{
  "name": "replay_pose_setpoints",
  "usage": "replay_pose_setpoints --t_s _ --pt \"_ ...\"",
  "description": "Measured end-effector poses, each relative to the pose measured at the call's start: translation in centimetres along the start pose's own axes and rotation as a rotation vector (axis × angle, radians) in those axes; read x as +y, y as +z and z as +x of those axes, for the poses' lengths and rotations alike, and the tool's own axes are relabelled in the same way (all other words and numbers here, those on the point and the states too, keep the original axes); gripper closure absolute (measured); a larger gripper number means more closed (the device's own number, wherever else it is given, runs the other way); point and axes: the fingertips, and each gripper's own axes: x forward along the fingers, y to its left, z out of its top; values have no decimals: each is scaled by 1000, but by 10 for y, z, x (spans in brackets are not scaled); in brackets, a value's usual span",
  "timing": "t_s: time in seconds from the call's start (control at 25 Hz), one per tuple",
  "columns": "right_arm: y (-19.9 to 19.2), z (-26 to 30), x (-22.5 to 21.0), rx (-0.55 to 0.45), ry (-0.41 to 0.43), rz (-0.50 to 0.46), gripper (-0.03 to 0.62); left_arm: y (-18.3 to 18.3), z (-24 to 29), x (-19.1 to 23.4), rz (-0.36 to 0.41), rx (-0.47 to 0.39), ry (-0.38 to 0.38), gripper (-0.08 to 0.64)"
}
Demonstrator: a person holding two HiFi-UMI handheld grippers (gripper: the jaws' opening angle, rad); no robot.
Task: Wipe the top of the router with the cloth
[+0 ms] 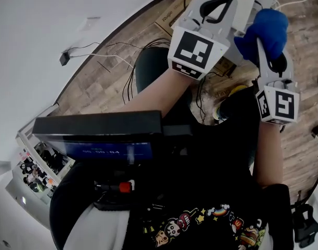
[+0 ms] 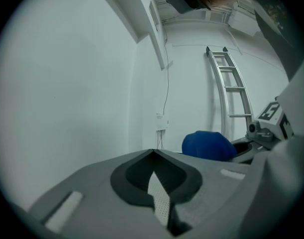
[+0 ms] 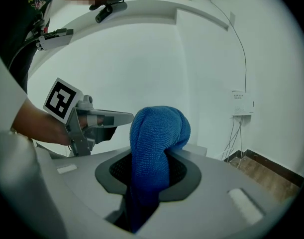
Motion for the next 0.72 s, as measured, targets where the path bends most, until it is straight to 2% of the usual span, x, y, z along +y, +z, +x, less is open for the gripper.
replay_pose_setpoints --t_s 0.36,0.6,0.72 --pt "-17 48 -27 -63 28 -81 460 -47 17 14 18 -6 9 560" --pt "-8 89 -37 -57 89 -134 460 -47 17 22 28 8 38 560" --pt "-7 110 -38 -38 104 -161 460 -47 16 32 20 21 81 560"
